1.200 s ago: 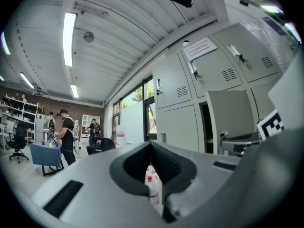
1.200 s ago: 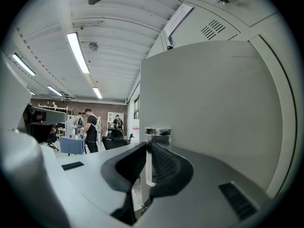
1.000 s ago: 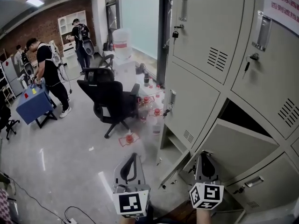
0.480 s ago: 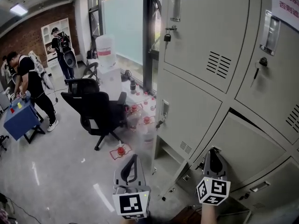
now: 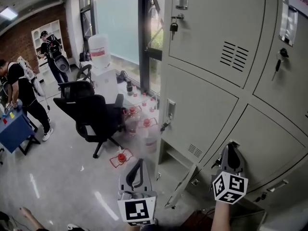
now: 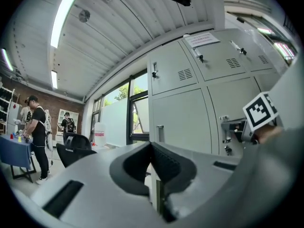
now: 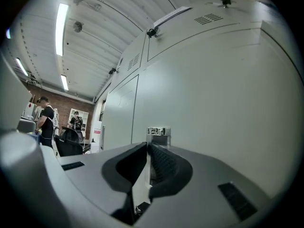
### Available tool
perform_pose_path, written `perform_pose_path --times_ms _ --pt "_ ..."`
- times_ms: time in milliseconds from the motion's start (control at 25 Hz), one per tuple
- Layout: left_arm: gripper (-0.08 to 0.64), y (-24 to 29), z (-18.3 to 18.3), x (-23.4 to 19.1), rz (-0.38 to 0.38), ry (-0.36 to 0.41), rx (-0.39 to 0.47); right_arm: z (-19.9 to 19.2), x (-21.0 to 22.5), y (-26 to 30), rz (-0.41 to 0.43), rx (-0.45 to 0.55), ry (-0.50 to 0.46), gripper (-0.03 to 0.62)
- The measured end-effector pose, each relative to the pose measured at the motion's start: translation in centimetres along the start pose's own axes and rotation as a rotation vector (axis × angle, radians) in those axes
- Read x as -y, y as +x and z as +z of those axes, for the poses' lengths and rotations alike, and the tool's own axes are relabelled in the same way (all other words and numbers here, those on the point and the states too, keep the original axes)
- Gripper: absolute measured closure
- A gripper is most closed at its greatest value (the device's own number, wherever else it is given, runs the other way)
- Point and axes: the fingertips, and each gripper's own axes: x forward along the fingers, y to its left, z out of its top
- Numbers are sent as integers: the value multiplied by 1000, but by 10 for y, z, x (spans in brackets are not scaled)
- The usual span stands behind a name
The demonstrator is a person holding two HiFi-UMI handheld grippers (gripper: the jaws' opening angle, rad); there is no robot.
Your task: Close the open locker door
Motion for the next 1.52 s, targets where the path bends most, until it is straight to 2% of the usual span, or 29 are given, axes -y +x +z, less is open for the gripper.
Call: perform_pose_path --times_ms 160,240,480,600,720,880,920,1000,1040,1240,1520 --pt "560 9 -8 -4 -28 -14 -9 -2 2 2 -25 -24 13 549" --pt "560 14 -7 -8 -44 10 2 -2 1 2 -39 -14 9 549" --pt "560 22 -10 -10 -70 -26 -11 -3 0 2 -65 -11 7 549" --pt "560 23 -13 -11 -89 -16 -14 -4 -4 -6 -59 13 -13 548" --pt "560 23 -15 -11 -102 -17 -15 -9 -12 -16 -38 38 -23 548" --pt "560 21 -22 -12 -113 -8 -14 -21 -24 -28 -2 20 -28 544" --pt "560 21 -23 -11 -117 -8 -18 -25 -28 -32 13 12 -23 527" --pt "560 19 -27 -9 -126 -14 -31 -34 -37 -39 47 -8 -5 441" --pt "560 18 -30 -8 -129 -17 -35 -39 -42 -43 61 -18 1 431" --pt "560 9 -42 -2 -154 -6 -52 -73 -65 -64 111 -82 -3 426" --pt "560 -9 -75 5 -169 -13 -120 -120 -93 -91 166 -192 14 426"
